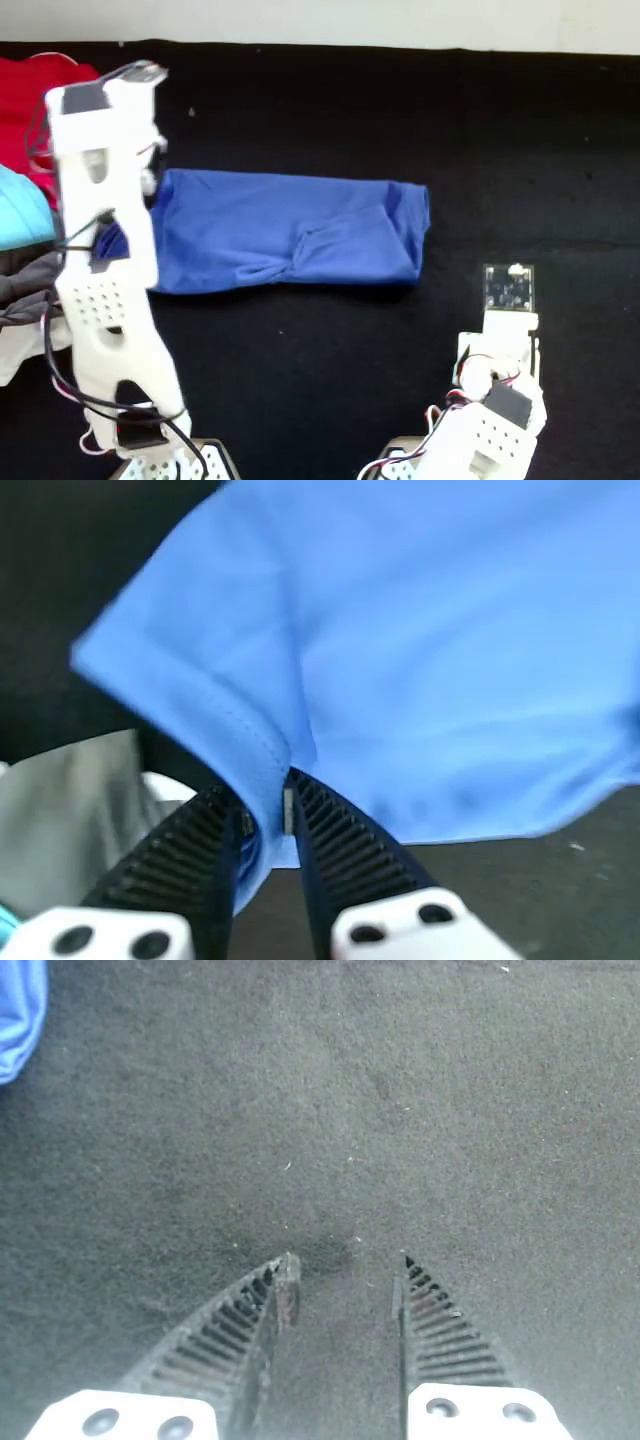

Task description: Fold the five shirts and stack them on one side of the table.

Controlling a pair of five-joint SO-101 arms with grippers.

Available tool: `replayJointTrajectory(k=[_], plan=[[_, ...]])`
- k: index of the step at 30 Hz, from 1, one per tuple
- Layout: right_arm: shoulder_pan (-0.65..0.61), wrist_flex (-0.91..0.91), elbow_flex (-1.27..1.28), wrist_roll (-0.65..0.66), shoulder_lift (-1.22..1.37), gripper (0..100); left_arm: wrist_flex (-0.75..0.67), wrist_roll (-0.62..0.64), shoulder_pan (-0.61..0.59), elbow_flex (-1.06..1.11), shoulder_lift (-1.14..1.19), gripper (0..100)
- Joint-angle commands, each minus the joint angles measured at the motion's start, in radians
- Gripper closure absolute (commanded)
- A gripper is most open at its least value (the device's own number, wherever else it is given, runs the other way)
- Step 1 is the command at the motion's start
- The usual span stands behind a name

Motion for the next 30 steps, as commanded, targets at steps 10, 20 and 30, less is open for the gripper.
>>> replayJointTrajectory(k=[10, 20, 30], plan=[[0.015, 0.002, 0.088, -0.014, -0.012, 83.7, -0.095, 0.011, 0.605, 0.137, -0.341, 99], [0.015, 0.002, 0.088, -0.014, -0.012, 83.7, -0.407, 0.012, 0.746, 0.133, -0.140, 99], [0.015, 0.002, 0.088, -0.014, -0.012, 83.7, -0.448, 0.011, 0.740, 0.125, -0.062, 78]])
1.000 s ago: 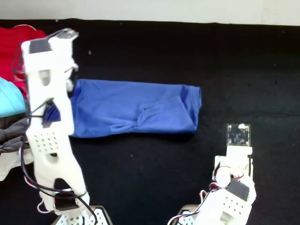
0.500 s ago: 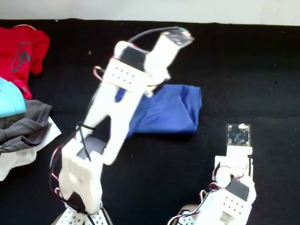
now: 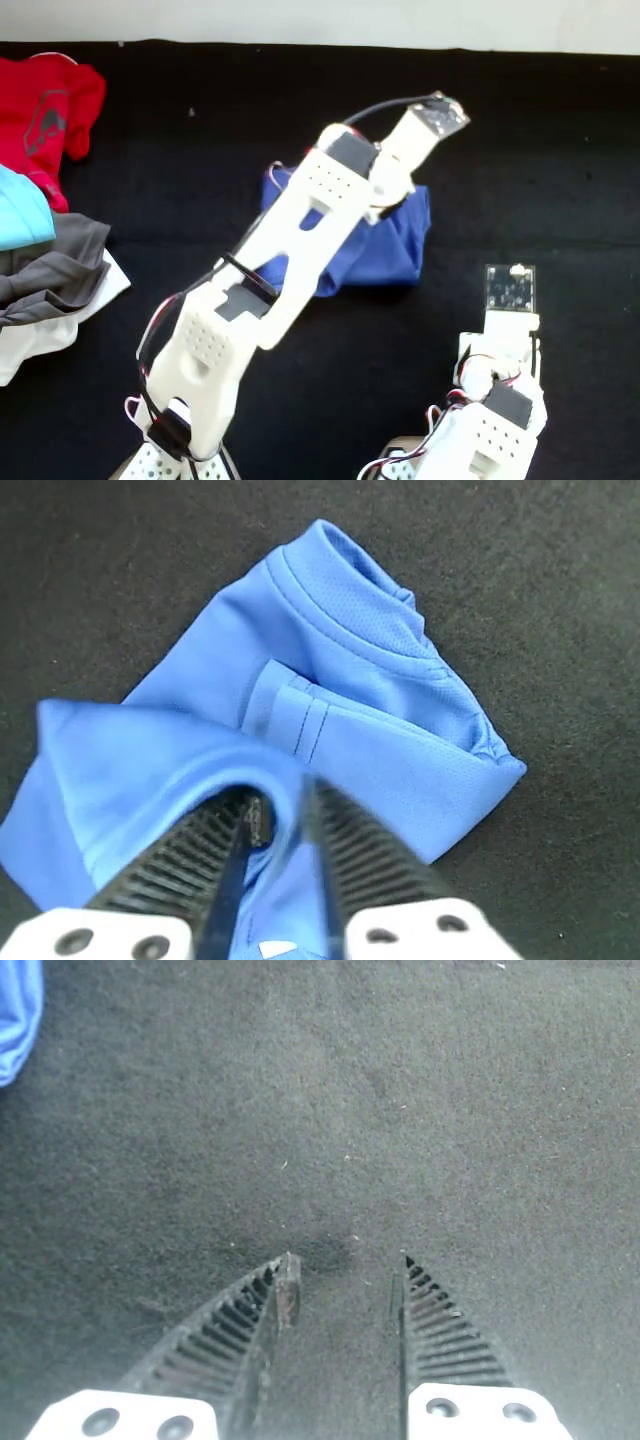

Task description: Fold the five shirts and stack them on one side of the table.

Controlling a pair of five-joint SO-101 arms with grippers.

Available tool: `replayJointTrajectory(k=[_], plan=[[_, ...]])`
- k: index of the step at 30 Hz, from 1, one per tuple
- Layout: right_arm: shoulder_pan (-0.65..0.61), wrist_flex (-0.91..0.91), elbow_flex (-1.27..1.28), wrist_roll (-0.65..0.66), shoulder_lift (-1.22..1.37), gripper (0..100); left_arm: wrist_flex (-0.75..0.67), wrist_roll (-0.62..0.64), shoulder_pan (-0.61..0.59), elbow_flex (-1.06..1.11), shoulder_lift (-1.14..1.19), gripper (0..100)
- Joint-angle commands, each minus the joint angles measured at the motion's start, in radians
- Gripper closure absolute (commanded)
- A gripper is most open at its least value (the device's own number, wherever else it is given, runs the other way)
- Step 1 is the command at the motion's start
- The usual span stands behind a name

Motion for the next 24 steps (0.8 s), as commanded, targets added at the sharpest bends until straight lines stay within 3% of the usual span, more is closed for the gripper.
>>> replayJointTrajectory(k=[1, 7, 11, 13, 16, 24], plan=[[0.010, 0.002, 0.088, -0.011, -0.012, 83.7, -0.011, 0.002, -0.030, -0.039, -0.021, 77], [0.010, 0.002, 0.088, -0.011, -0.012, 83.7, 0.153, -0.003, -0.168, -0.157, -0.050, 79], [0.008, 0.002, 0.088, -0.011, -0.012, 83.7, 0.282, -0.003, -0.243, -0.131, 0.001, 99], [0.008, 0.002, 0.088, -0.011, -0.012, 83.7, 0.296, 0.000, -0.255, -0.097, 0.056, 97], [0.008, 0.002, 0.088, -0.011, -0.012, 83.7, 0.290, 0.003, -0.239, -0.085, 0.133, 99], [0.008, 0.002, 0.088, -0.011, -0.012, 83.7, 0.296, 0.091, -0.038, -0.087, 0.171, 99]])
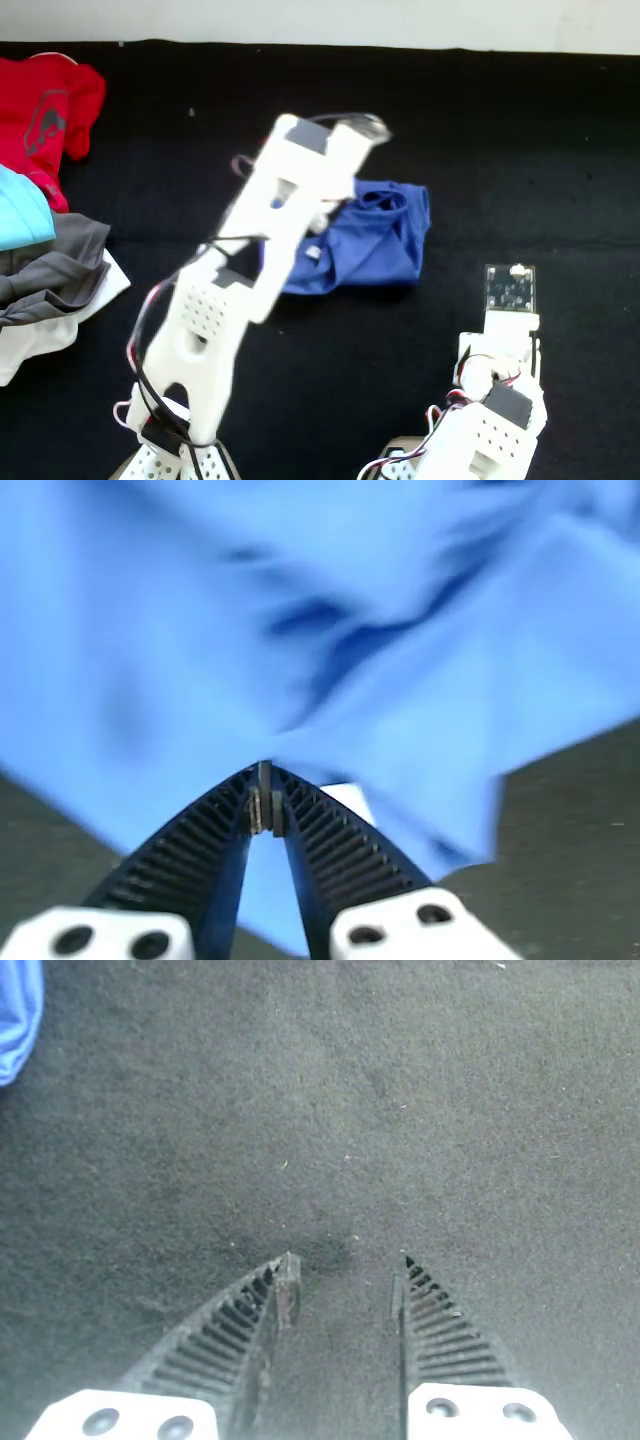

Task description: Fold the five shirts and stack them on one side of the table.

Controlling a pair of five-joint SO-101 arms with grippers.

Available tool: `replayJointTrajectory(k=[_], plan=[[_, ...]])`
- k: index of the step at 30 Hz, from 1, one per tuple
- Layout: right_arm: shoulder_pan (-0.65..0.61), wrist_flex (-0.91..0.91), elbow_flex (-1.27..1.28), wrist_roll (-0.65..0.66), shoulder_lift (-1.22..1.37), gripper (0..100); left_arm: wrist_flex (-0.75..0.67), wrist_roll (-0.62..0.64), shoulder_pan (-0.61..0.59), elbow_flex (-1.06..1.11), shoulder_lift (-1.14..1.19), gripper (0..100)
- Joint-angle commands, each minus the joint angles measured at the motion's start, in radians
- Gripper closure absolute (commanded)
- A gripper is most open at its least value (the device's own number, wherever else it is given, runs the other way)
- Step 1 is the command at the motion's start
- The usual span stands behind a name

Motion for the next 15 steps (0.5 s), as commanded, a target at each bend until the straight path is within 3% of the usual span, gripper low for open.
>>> replayJointTrajectory(k=[1, 8, 15], plan=[[0.008, 0.002, 0.088, -0.011, -0.012, 83.7, 0.012, 0.031, 0.105, -0.005, -0.013, 99], [0.008, 0.002, 0.088, -0.011, -0.012, 83.7, 0.089, 0.057, 0.220, -0.015, -0.016, 99], [0.008, 0.002, 0.088, -0.011, -0.012, 83.7, 0.153, 0.057, 0.145, -0.182, -0.131, 99]])
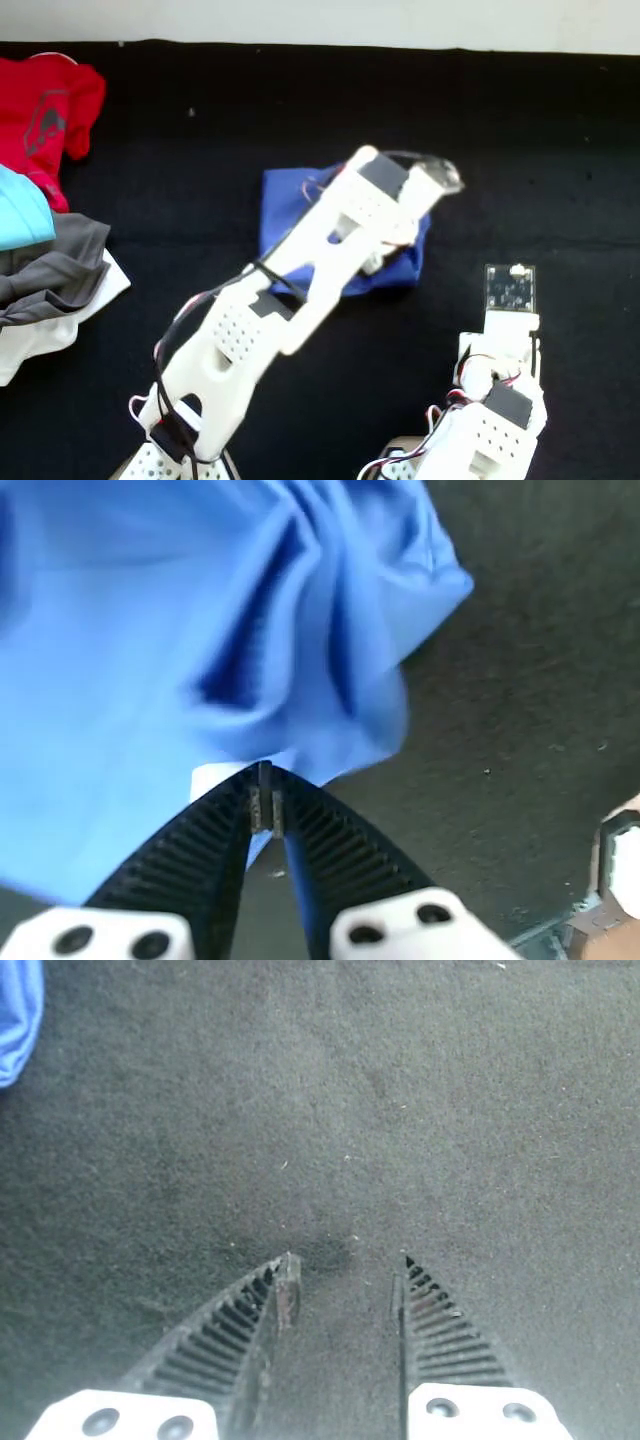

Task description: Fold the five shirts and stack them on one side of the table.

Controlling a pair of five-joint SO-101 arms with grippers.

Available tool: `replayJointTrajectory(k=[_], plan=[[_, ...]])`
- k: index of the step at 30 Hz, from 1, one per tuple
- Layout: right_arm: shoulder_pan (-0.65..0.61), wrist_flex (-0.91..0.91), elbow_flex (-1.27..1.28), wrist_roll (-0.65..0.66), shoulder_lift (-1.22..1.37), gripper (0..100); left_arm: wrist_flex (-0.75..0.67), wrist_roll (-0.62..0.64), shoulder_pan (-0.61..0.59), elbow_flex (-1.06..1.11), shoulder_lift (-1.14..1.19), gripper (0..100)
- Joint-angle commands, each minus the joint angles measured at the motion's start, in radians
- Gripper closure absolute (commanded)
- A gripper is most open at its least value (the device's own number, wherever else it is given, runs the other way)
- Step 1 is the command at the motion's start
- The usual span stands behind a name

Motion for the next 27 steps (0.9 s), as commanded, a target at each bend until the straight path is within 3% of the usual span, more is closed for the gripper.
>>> replayJointTrajectory(k=[1, 5, 11, 14, 21, 27], plan=[[0.008, 0.002, 0.088, -0.011, -0.012, 83.7, 0.018, 0.008, -0.051, -0.094, -0.134, 99], [0.008, 0.002, 0.088, -0.011, -0.012, 83.7, 0.000, 0.008, -0.113, -0.093, -0.150, 99], [0.008, 0.002, 0.088, -0.011, -0.012, 83.7, -0.114, 0.008, -0.113, -0.033, 0.015, 99], [0.008, 0.002, 0.088, -0.011, -0.012, 83.7, -0.118, 0.011, -0.067, -0.077, 0.082, 99], [0.008, 0.002, 0.088, -0.011, -0.012, 83.7, 0.020, 0.057, 0.093, -0.160, 0.096, 99], [0.008, 0.002, 0.088, -0.011, -0.012, 83.7, 0.021, 0.057, 0.128, -0.163, 0.093, 99]])
